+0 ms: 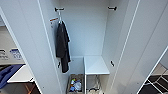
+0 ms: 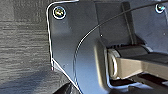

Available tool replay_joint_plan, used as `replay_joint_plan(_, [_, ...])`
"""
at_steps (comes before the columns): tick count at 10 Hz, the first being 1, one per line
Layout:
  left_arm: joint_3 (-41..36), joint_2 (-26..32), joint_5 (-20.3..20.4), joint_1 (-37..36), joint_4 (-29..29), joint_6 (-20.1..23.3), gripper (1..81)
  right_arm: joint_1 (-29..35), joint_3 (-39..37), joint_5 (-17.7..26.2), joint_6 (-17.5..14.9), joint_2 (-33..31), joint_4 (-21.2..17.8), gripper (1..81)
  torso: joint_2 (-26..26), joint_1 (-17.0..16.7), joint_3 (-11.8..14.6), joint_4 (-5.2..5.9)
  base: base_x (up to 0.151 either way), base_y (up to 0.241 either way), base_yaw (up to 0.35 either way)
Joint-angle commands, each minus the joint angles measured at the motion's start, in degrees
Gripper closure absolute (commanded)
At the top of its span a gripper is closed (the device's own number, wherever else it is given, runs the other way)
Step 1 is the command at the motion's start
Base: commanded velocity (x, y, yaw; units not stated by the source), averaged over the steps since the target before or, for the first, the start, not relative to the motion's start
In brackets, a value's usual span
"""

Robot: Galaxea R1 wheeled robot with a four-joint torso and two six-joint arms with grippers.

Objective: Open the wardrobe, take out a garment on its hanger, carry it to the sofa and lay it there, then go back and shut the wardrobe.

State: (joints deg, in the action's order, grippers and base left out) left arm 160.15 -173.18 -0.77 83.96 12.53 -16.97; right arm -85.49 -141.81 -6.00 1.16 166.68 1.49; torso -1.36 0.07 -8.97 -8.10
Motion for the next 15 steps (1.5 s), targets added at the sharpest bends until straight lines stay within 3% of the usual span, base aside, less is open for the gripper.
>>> replay_joint_plan(1, [-11.08,8.02,-1.96,-6.21,-2.78,9.76,1.0,4.22,17.81,3.01,0.69,-16.88,-0.52,1.0,0.0,0.0,0.0,0.0,0.0,0.0,0.0])
replay_joint_plan(3, [-24.53,17.95,-1.25,-6.56,-2.95,9.5,1.0,5.54,19.04,2.92,1.13,-21.98,-1.57,1.0,0.0,0.0,0.0,0.0,0.0,0.0,0.0])
replay_joint_plan(5, [-36.85,29.05,2.59,-6.91,-3.13,9.06,1.0,7.65,19.13,2.92,1.13,-26.61,-4.98,1.0,0.0,0.0,0.0,0.0,0.0,0.0,0.0])
replay_joint_plan(9, [-54.47,46.93,6.83,-9.98,-3.92,7.83,1.0,15.2,23.61,3.01,1.13,-36.73,-11.31,1.0,0.0,0.0,-0.02,0.0,0.0,0.0,0.0])
replay_joint_plan(10, [-55.99,49.68,6.92,-10.87,-3.92,6.42,1.0,17.06,23.7,3.1,1.13,-38.33,-12.82,1.0,0.0,0.02,-0.02,0.0,0.0,0.0,0.0])
replay_joint_plan(13, [-56.61,57.94,7.89,-14.38,-4.01,-2.45,1.0,22.85,22.29,3.45,1.13,-41.58,-14.85,1.0,0.02,0.02,-0.02,0.0,0.0,0.0,0.0])
replay_joint_plan(15, [-57.4,63.02,9.82,-17.45,-4.01,-9.1,1.0,28.04,22.12,4.06,1.3,-44.22,-18.36,1.0,0.02,0.02,-0.02,0.0,0.0,0.0,0.0])
